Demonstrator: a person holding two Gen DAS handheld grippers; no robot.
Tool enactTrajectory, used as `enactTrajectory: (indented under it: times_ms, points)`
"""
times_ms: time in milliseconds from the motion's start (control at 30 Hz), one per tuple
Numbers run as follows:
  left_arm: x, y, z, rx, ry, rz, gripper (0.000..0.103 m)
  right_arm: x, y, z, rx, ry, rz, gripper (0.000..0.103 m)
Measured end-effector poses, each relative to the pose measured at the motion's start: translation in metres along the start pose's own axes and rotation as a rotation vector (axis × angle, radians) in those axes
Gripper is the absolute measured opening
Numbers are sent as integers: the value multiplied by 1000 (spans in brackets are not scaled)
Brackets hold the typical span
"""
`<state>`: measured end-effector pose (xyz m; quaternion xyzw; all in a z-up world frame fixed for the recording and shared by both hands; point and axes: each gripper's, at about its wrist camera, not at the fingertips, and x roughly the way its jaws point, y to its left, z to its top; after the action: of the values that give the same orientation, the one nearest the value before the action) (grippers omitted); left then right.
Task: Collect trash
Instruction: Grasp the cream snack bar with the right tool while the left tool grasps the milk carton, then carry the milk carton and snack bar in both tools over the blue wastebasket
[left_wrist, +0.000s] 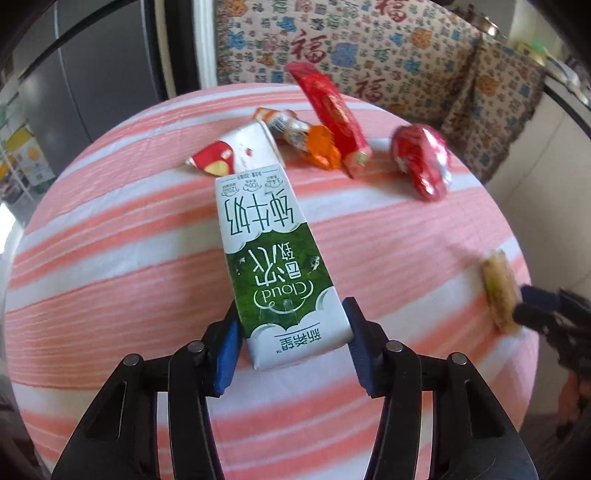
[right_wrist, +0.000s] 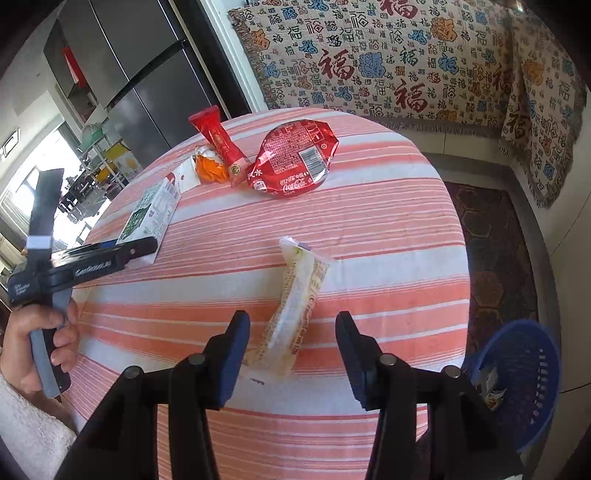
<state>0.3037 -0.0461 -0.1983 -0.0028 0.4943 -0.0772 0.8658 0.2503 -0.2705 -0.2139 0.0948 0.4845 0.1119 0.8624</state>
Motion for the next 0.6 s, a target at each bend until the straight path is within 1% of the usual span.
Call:
enactTrajectory:
  times_ms: [33, 67, 100, 133, 167, 233, 300, 367, 400, 433, 467, 500, 533, 567, 600]
  points:
    - [-7, -2, -10, 25, 11, -35, 53, 0, 0, -1, -5, 14, 3, 49]
    - [-12, -5, -19, 48, 18, -54, 54, 0, 2, -2, -12, 30, 7, 49]
    - [-17, -6, -25, 60, 21, -57, 54, 0, 4, -2, -21, 34, 6, 49]
    - [-19, -6, -30, 62, 21, -56, 58, -2, 6, -3, -30, 31, -3, 50]
    - [-20, -6, -31, 60, 22, -58, 67, -2, 9, -2, -39, 25, -15, 51]
    - [-20, -6, -26, 57, 9, -53, 75, -1, 12, 1, -43, 14, -27, 54]
    - [-17, -5, -17, 57, 1, -29, 75, 2, 15, 5, -36, 11, -24, 54]
    - [-10, -6, -6, 60, 18, -20, 81, 6, 18, 9, -28, 12, -31, 54]
    - [-5, -6, -2, 62, 25, -5, 81, 8, 20, 10, -29, 17, -42, 53]
    - [-4, -5, -1, 69, 31, 13, 81, 10, 21, 11, -32, 20, -60, 36]
    - [0, -7, 3, 82, 40, 28, 81, 10, 23, 13, -36, 18, -79, 23]
    - [3, -9, 6, 94, 43, 44, 81, 11, 23, 14, -40, 19, -102, 13]
    - [4, -11, 7, 104, 45, 61, 75, 10, 23, 15, -34, 17, -99, 12]
    - [6, -12, 7, 108, 46, 71, 55, 8, 22, 16, -24, 12, -89, 12]
    - [7, -12, 8, 106, 53, 64, 53, 6, 22, 16, -22, 4, -84, 12]
